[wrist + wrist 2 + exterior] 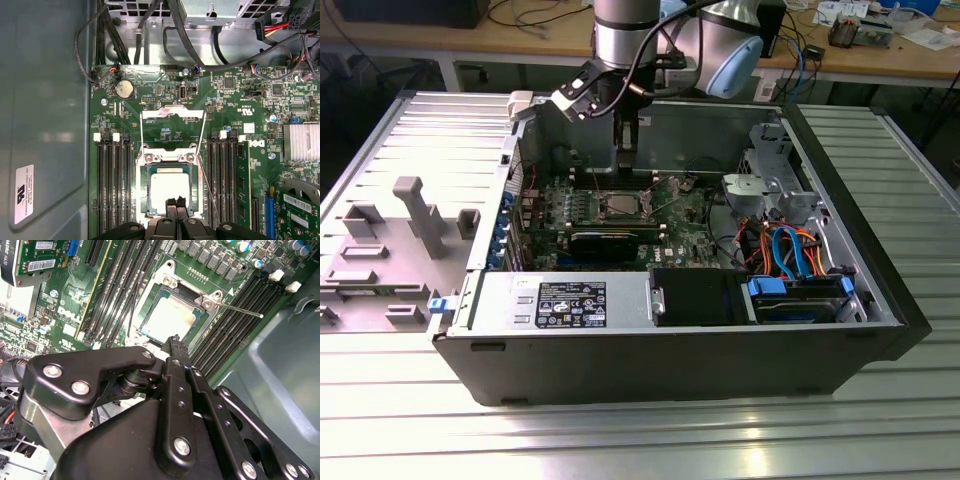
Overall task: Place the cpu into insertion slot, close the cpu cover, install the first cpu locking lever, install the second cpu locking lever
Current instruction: 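Close the cpu cover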
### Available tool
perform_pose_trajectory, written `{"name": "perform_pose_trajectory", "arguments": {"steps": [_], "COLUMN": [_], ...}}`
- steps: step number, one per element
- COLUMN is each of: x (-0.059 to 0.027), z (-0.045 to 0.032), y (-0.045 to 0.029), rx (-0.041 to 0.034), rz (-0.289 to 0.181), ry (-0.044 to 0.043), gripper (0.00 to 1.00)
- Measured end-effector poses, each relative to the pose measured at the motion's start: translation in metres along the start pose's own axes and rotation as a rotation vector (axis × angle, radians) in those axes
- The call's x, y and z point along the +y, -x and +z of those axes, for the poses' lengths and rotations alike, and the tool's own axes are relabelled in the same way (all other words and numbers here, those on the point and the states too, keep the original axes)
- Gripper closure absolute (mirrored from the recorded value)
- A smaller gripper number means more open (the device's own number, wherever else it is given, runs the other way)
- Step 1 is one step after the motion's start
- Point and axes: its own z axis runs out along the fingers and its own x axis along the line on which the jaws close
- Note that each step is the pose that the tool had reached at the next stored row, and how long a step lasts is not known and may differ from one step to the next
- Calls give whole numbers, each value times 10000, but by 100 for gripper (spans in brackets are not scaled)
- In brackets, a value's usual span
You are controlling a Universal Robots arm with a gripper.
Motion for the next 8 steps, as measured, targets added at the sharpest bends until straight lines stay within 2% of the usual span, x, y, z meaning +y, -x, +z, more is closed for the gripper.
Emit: {"name": "perform_pose_trajectory", "arguments": {"steps": [8], "x": [0], "z": [-8], "y": [0], "rx": [0], "rz": [0], "ry": [0], "gripper": [89]}}
